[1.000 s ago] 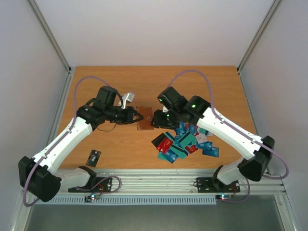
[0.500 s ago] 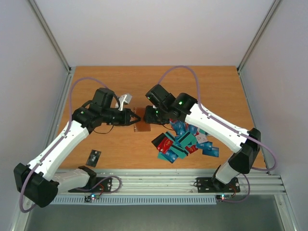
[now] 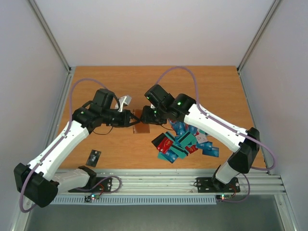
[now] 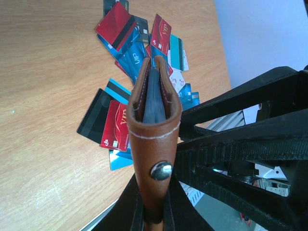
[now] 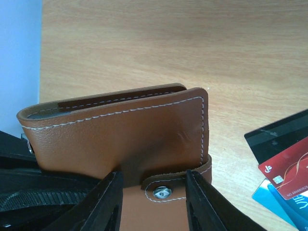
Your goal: Put the credit cards into the card holder
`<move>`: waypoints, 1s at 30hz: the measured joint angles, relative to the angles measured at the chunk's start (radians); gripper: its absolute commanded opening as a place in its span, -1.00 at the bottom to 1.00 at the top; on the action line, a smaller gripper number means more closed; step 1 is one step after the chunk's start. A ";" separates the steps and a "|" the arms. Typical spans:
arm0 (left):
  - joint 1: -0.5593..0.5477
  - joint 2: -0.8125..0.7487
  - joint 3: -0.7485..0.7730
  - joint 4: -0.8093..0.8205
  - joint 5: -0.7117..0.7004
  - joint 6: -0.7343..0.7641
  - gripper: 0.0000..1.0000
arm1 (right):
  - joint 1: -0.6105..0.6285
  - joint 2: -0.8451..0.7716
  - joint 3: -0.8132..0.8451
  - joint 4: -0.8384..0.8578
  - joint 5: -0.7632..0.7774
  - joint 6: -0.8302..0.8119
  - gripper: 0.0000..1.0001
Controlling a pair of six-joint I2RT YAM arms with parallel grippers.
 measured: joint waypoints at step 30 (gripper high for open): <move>-0.005 -0.012 -0.003 -0.042 0.026 0.019 -0.99 | 0.016 0.080 -0.020 -0.133 0.077 -0.022 -0.97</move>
